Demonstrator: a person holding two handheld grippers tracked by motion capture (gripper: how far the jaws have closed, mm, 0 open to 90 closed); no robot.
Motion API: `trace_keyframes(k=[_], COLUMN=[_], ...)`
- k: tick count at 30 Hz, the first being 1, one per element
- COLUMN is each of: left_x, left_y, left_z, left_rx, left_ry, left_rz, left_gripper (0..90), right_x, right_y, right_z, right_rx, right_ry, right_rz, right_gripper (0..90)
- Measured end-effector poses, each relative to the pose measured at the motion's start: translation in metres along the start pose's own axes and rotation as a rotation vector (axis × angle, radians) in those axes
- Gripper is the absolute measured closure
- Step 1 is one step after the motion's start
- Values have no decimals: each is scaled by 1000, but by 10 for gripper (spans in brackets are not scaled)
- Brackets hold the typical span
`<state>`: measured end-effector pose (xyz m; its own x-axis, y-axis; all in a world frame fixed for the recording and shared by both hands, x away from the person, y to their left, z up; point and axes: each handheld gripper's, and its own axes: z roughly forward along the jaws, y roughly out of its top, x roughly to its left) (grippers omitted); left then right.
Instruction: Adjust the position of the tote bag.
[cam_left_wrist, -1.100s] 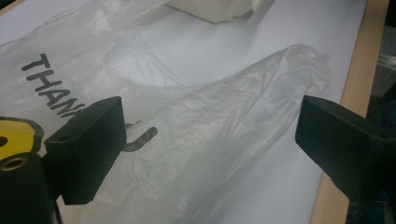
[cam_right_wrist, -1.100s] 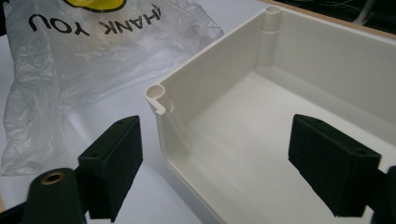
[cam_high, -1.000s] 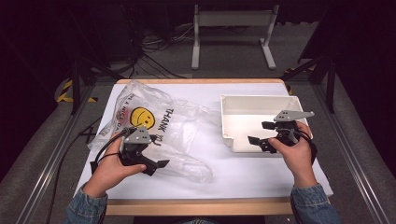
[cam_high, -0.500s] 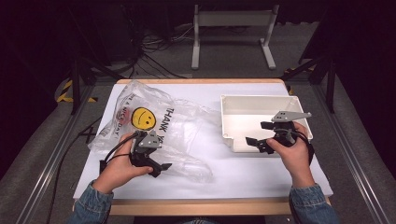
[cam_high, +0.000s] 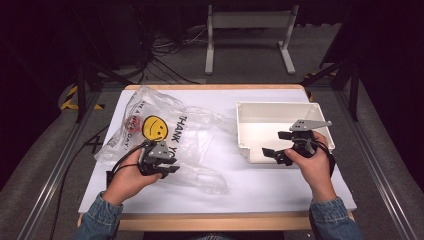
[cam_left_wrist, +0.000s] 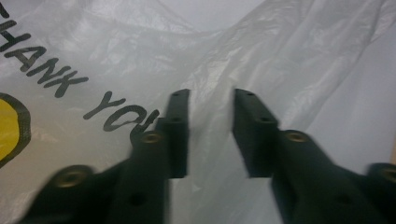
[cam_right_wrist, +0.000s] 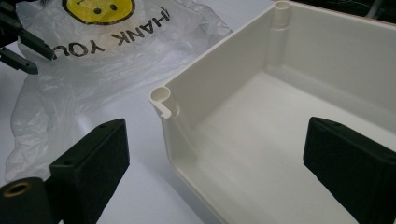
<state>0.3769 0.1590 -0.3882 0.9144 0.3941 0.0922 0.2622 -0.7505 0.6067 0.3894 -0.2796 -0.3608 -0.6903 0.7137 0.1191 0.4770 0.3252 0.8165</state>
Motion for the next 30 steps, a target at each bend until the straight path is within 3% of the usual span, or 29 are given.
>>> trace_keyframes(k=[2, 4, 18, 24, 28, 30], left_x=[0, 1, 11, 22, 26, 28], left_y=[0, 1, -15, -30, -37, -41], left_z=[-1, -7, -57, -75, -81, -84], left_rx=[-2, -30, -295, -381, -419, -436], left_ry=[6, 24, 88, 137, 156, 165], left_rz=[3, 3, -98, -168, -200, -218], left_gripper=[873, 895, 898, 892, 892, 892], right_x=[0, 0, 2, 6, 8, 12], right_y=[0, 0, 5, 8, 10, 13], right_z=[0, 0, 6, 8, 9, 8], right_rx=[1, 3, -6, -12, -51, -62], right_ry=[0, 0, 25, 38, 106, 99], right_rz=[0, 1, -12, -19, -3, -21], right_gripper=[74, 74, 75, 78, 102, 102])
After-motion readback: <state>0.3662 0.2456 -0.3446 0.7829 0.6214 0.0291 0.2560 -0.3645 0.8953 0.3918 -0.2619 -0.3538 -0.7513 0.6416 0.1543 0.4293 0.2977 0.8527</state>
